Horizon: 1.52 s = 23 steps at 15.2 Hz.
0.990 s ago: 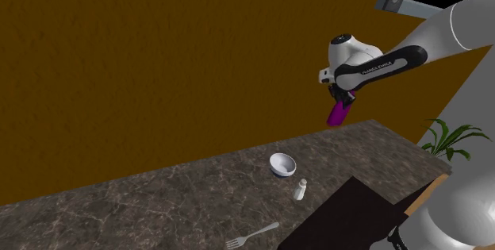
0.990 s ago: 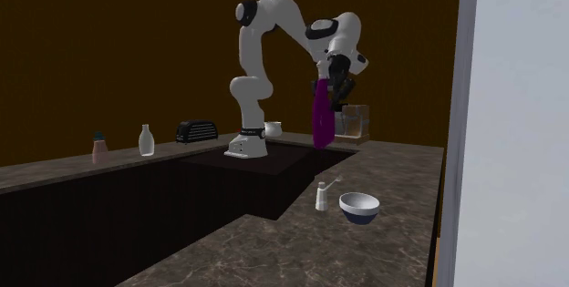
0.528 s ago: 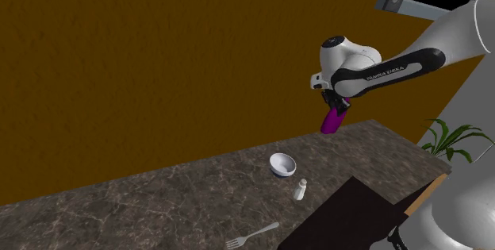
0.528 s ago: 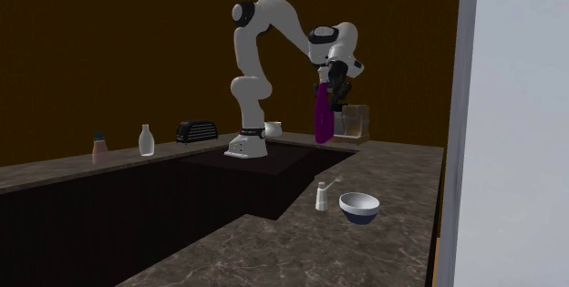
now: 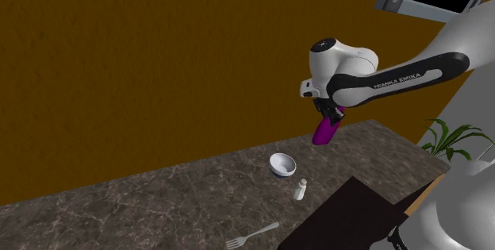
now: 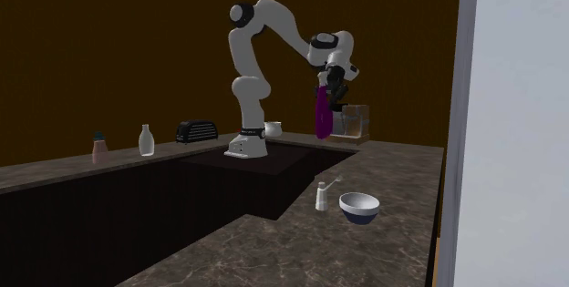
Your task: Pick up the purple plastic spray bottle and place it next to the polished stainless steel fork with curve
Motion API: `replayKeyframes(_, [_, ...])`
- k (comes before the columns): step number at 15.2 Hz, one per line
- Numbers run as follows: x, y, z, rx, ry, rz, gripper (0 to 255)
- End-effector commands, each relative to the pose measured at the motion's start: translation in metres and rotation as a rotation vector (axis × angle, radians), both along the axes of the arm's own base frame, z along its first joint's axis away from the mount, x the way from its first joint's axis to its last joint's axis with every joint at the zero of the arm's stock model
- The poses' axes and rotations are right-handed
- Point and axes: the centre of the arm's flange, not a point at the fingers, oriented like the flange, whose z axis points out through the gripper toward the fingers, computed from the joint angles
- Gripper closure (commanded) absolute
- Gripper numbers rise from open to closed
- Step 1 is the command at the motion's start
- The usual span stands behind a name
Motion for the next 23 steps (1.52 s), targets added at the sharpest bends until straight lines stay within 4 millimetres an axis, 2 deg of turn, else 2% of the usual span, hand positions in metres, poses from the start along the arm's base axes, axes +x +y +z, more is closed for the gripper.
replayKeyframes(1, [-0.010, 0.026, 0.001, -0.001, 0.000, -0.002, 255])
replayKeyframes(23, [-0.087, 0.306, 0.002, -0.001, 0.000, -0.002, 255])
